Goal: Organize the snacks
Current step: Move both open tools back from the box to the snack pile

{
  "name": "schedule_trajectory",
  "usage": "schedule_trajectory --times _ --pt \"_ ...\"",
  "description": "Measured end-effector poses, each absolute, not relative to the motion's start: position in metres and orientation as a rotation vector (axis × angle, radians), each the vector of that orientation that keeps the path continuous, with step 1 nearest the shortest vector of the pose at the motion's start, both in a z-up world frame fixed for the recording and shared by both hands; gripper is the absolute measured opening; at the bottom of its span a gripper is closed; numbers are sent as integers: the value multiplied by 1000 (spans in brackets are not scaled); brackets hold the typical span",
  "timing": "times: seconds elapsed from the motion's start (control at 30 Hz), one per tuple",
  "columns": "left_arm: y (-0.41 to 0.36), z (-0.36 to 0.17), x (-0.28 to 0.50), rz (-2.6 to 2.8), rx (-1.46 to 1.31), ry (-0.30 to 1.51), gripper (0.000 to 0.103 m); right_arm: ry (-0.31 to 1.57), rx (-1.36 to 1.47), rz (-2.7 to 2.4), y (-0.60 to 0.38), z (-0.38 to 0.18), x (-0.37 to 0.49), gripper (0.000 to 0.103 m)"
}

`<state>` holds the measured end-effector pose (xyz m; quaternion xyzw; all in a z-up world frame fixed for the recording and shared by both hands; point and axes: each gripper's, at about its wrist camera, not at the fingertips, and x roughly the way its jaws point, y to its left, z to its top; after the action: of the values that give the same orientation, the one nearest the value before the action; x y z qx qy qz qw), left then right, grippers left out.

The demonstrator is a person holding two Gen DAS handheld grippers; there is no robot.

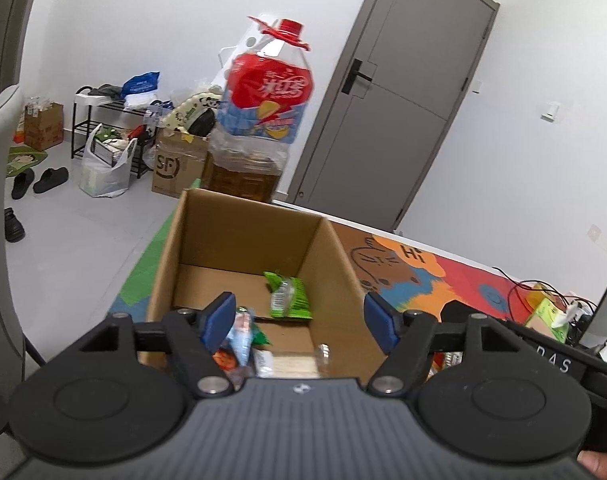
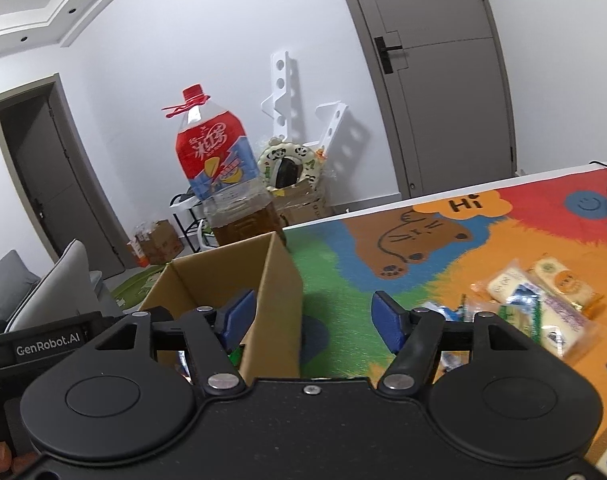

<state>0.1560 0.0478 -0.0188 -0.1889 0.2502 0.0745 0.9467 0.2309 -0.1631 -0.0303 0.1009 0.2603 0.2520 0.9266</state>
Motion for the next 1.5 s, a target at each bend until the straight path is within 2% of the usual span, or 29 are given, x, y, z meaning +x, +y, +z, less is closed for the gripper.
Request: schedule_trajectory --times 0.47,0.73,1.5 --pt "1 -18 155 81 -349 514 70 524 237 447 -216 -35 219 65" --pt "-21 -19 160 49 -330 524 70 520 254 417 -239 -39 217 69" --pt "-69 -36 199 0 -266 585 70 563 336 331 -295 -68 242 69"
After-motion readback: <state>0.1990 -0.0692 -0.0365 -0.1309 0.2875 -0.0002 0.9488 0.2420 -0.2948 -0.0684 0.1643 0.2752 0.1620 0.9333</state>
